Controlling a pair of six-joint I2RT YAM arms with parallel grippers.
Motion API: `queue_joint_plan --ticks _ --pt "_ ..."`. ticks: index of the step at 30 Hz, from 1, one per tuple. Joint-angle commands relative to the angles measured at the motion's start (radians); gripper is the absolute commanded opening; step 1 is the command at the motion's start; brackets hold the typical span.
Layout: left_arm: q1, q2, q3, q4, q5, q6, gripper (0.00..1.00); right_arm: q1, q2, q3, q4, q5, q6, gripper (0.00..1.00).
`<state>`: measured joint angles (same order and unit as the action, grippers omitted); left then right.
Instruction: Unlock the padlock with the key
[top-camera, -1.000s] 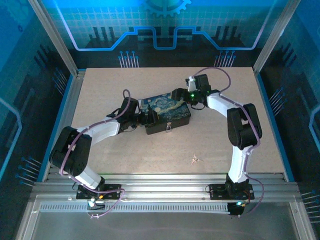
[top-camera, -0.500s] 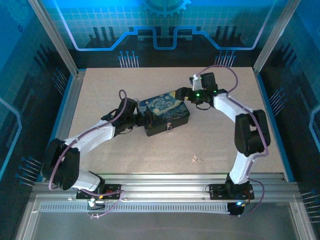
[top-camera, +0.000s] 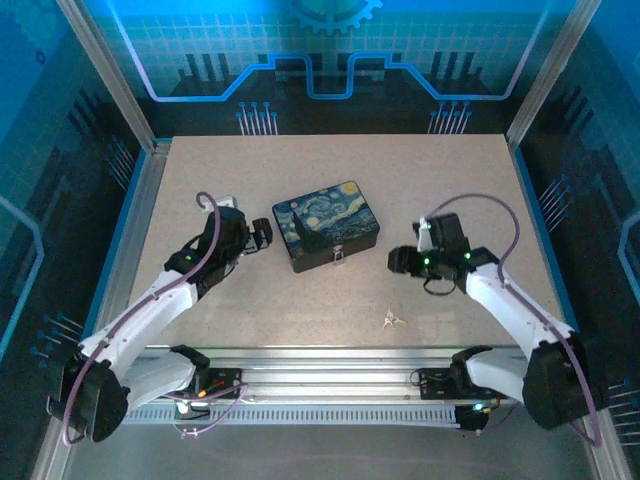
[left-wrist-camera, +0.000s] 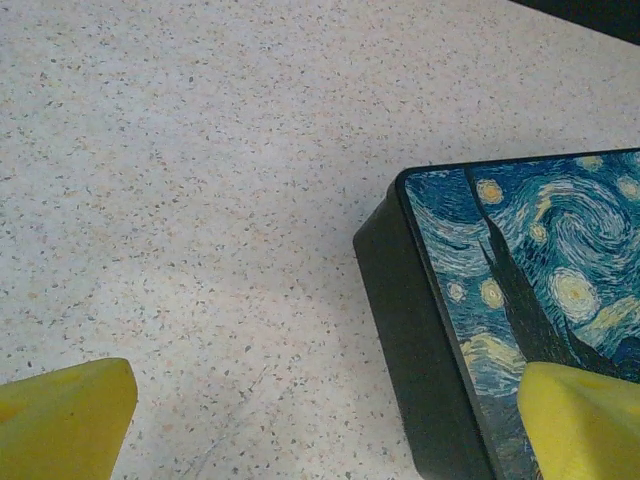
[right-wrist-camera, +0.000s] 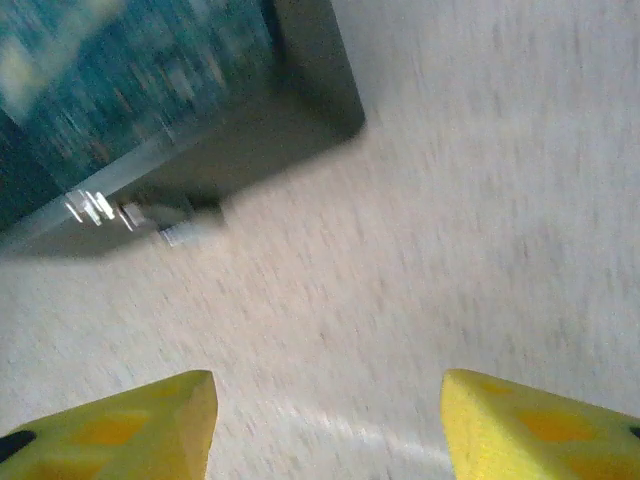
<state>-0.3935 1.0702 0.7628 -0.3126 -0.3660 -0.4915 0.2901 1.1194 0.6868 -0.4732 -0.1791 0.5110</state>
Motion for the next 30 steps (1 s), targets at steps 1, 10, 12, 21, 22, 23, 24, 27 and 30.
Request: queue_joint_plan --ticks 1,10,12,21,22,23,24,27,30 --pt "-0.009 -0.019 -0.039 -0.062 0.053 -0.015 0.99 0.076 -0.098 -0.074 -0.076 0.042 0.093 0.54" --pt "-0.251 0.068 -0.083 -0.141 0.098 -0.15 0.99 0.198 -0.181 -0.201 -0.098 0.063 0.191 0.35" --pt "-0.285 0.089 -0.086 -0.131 0.103 -0.174 0.99 0.219 -0.17 -0.211 -0.091 0.065 0.205 0.34" --pt "-0.352 0.179 -0.035 -0.119 0.099 -0.171 0.99 0.277 -0.093 -0.222 -0.056 0.116 0.229 0.34" --pt "-0.355 0.183 -0.031 -0.116 0.098 -0.17 0.99 0.278 -0.08 -0.222 -0.048 0.118 0.225 0.34" --pt "-0.357 0.188 -0.027 -0.114 0.1 -0.169 0.99 0.281 -0.059 -0.219 -0.043 0.119 0.222 0.34" --pt "-0.358 0.192 -0.024 -0.116 0.1 -0.168 0.99 0.285 -0.039 -0.214 -0.038 0.124 0.22 0.34" --pt "-0.361 0.195 -0.022 -0.121 0.095 -0.167 0.99 0.305 -0.001 -0.208 -0.022 0.142 0.224 0.34" --pt "-0.362 0.192 -0.032 -0.123 0.09 -0.17 0.99 0.323 0.022 -0.208 -0.011 0.167 0.233 0.35"
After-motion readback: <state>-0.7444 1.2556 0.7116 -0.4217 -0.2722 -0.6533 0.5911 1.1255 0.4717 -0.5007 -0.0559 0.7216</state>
